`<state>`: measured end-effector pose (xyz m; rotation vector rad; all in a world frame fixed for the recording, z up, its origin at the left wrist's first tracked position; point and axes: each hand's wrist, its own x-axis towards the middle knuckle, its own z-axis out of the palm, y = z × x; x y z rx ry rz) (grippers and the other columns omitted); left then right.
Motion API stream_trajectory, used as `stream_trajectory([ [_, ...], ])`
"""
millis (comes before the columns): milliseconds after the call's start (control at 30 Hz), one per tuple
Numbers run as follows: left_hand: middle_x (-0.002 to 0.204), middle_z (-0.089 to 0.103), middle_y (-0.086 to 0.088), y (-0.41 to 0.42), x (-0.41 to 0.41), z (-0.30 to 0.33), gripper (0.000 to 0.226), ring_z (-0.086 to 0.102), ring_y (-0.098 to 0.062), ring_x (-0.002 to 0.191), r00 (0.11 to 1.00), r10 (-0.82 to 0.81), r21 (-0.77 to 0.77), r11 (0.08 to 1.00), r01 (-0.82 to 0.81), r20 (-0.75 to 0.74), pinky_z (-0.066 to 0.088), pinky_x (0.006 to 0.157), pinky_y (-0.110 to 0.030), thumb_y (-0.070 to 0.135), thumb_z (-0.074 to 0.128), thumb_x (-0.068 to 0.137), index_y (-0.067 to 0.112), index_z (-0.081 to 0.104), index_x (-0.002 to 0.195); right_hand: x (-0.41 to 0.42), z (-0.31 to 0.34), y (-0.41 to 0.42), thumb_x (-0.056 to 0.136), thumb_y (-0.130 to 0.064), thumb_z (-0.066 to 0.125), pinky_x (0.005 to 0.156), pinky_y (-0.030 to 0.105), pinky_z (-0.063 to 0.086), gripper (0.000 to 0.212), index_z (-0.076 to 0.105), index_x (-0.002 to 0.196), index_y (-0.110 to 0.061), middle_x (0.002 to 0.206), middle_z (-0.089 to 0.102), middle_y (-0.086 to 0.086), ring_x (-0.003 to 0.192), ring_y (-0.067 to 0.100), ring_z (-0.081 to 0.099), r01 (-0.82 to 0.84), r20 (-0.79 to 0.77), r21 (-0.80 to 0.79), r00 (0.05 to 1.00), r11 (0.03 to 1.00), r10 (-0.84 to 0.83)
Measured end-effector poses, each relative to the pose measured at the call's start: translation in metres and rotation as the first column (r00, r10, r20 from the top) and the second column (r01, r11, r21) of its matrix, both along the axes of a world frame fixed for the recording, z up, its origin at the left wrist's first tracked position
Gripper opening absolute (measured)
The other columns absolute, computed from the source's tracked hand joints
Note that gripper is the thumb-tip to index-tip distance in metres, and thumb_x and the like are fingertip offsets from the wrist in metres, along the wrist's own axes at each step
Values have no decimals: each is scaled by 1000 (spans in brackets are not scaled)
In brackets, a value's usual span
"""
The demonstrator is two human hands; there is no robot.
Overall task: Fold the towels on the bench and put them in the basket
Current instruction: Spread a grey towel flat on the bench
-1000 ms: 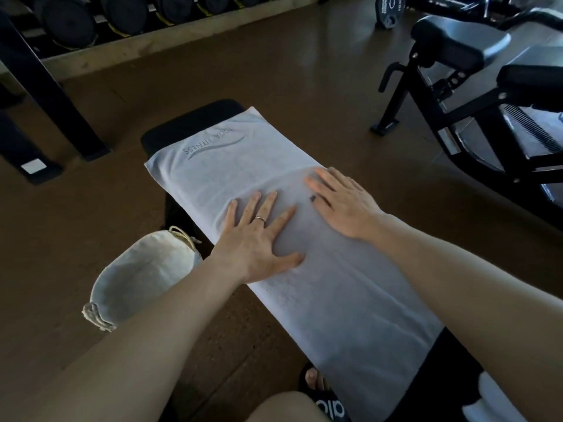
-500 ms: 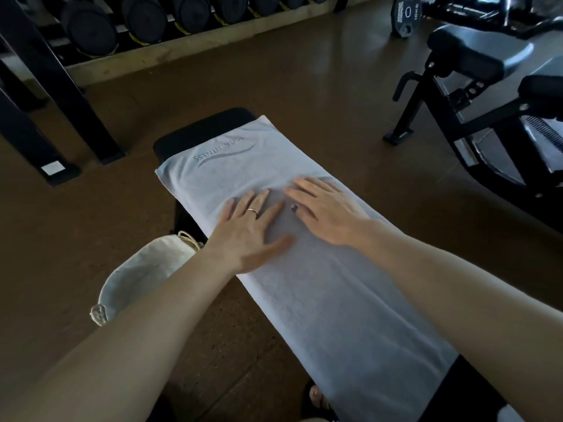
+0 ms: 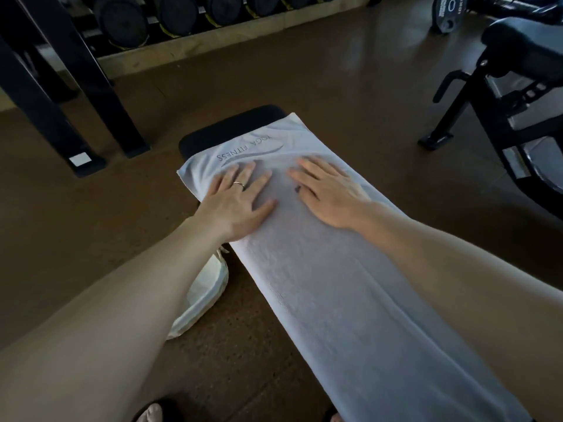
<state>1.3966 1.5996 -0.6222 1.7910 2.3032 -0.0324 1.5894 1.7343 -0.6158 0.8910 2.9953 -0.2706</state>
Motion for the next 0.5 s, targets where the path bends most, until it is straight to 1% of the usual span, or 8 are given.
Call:
stream_trajectory([
  [100, 170, -17, 4, 1, -37, -1, 76, -19, -23, 156, 991, 129, -9, 992, -129, -30, -5, 126, -49, 79, 9, 93, 45, -7, 160, 5, -2, 29, 110, -44, 18, 129, 40, 9, 52, 24, 161, -36, 172, 13, -2, 159, 22, 8, 191, 14, -32, 982, 981, -190],
  [133, 170, -16, 4, 4, -43, 0, 79, -18, -25, 156, 986, 163, -20, 986, -163, -31, -4, 126, -50, 81, 10, 92, 44, -6, 160, 0, 0, 34, 110, -46, 17, 129, 41, 10, 53, 24, 161, -35, 172, 13, -1, 159, 23, 9, 214, 29, -20, 977, 977, -213],
  [200, 171, -14, 1, 14, -42, 2, 85, -16, -28, 156, 983, 183, -23, 983, -183, -34, -4, 126, -52, 85, 14, 89, 43, -4, 161, -20, 5, 37, 109, -47, 20, 128, 41, 9, 55, 24, 162, -31, 171, 16, 0, 158, 24, 11, 136, 7, 41, 991, 990, -137],
  [267, 171, -10, -1, 24, -36, 3, 86, -14, -30, 156, 986, 157, 13, 988, -157, -50, -5, 125, -53, 86, 17, 89, 43, -2, 161, -46, 7, 38, 110, -45, 24, 127, 39, 9, 55, 24, 163, -28, 171, 18, 1, 158, 22, 11, 7, -18, 44, 1000, 999, -6],
  [300, 172, -9, -1, 26, -35, 3, 86, -13, -29, 157, 988, 148, 34, 989, -146, -48, -6, 125, -53, 86, 18, 89, 44, -1, 161, -57, 7, 42, 110, -44, 25, 126, 38, 9, 55, 25, 163, -28, 171, 18, 2, 158, 21, 10, -23, -19, 34, 1000, 999, 24],
  [367, 172, -7, 3, 26, -41, 0, 85, -12, -25, 157, 989, 145, 61, 988, -144, -14, -7, 125, -52, 88, 20, 87, 48, 2, 160, -72, 2, 55, 110, -45, 24, 127, 39, 9, 55, 24, 163, -29, 171, 16, 1, 158, 19, 9, 5, -21, 4, 1000, 1000, -5],
  [400, 172, -6, 5, 25, -47, -2, 85, -13, -24, 157, 989, 148, 68, 987, -148, 10, -7, 125, -51, 90, 19, 85, 51, 3, 159, -77, 0, 62, 110, -46, 23, 127, 41, 11, 55, 24, 162, -31, 171, 16, -1, 158, 19, 10, 35, -24, -10, 999, 999, -36],
  [500, 171, -5, 9, 23, -65, -4, 84, -13, -23, 157, 986, 161, 81, 983, -164, 48, -8, 126, -50, 93, 17, 82, 55, 6, 157, -79, -2, 76, 109, -45, 23, 124, 46, 25, 51, 29, 158, -34, 168, 21, -4, 156, 21, 18, 105, -38, -78, 993, 991, -108],
])
